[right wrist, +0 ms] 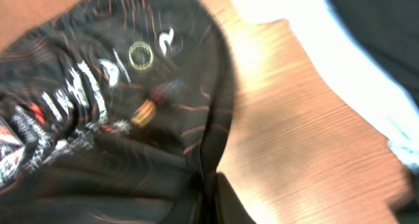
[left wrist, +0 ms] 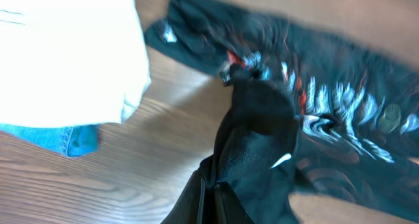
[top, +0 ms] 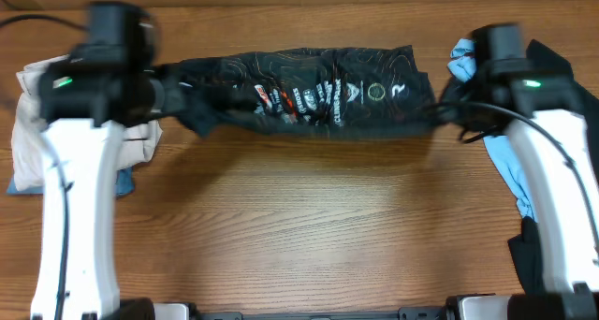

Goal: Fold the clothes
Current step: 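Lift the jersey with both grippers, stretch it wide and lay it flat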

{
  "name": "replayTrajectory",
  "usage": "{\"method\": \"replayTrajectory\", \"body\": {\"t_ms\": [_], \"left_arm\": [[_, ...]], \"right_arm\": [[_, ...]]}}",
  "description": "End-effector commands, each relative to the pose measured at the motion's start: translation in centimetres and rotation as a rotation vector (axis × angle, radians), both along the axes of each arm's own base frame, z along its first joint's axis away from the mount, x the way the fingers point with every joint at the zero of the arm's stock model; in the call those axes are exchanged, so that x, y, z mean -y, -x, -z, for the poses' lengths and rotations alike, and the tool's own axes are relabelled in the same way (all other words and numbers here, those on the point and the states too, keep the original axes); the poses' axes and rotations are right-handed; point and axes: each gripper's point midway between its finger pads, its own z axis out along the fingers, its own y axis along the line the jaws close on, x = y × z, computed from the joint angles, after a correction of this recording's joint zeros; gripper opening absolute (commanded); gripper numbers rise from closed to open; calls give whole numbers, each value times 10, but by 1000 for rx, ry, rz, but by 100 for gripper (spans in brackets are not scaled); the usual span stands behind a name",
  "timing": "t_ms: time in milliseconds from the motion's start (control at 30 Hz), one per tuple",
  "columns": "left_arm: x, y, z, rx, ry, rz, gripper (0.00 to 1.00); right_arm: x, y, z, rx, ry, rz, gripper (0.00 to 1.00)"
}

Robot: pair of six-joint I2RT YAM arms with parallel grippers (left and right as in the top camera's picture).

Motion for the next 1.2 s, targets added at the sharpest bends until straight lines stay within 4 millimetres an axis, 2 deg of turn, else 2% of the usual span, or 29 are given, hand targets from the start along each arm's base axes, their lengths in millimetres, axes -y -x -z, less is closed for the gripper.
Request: {"method": "replayTrajectory", "body": {"t_ms": [0,100,233,267,333,400,433,567,633,700,767,833,867,900,1000,1033,1067,1133,1167], "left_arm": [[-40,19,-61,188,86,-96,4],[-40,31,-95,304,193,-72,4],[-14,59,-159,514,277,103,4],[-9,64,-167,542,275,124,4],[3,87,-201,652,225,184,4],[9,106,-223,728,172,197,4],[11,123,-241,793,119,191,4],[5,164,-275,925,-9,92,4],[3,174,-280,949,-27,53,4],[4,176,-280,951,-28,51,4],[0,168,-275,926,-17,47,4],[-6,152,-263,878,5,41,4],[-10,135,-252,830,32,40,4],[-14,123,-243,795,52,41,4],[-23,79,-211,684,126,56,4],[-27,64,-202,654,142,58,4],[-31,34,-186,612,167,71,4],[-31,-3,-168,577,202,106,4],[-28,-29,-159,569,222,137,4]], "right_arm": [[29,12,-81,181,24,41,5],[37,25,-116,256,35,47,5],[37,51,-164,382,46,45,5],[36,56,-174,409,47,45,5],[35,72,-201,493,57,38,5],[34,88,-228,588,75,24,5],[34,97,-244,644,78,25,5],[32,124,-285,809,86,29,5],[32,129,-298,861,89,30,5],[33,128,-302,877,96,37,5],[34,116,-296,849,96,38,5],[36,97,-283,794,93,36,5],[37,79,-270,737,91,35,5],[37,72,-264,713,90,34,5],[40,21,-222,564,91,19,5],[41,12,-215,542,90,18,5],[42,-10,-197,493,88,17,5],[44,-46,-171,438,86,11,5],[45,-62,-160,423,82,9,4]]}}
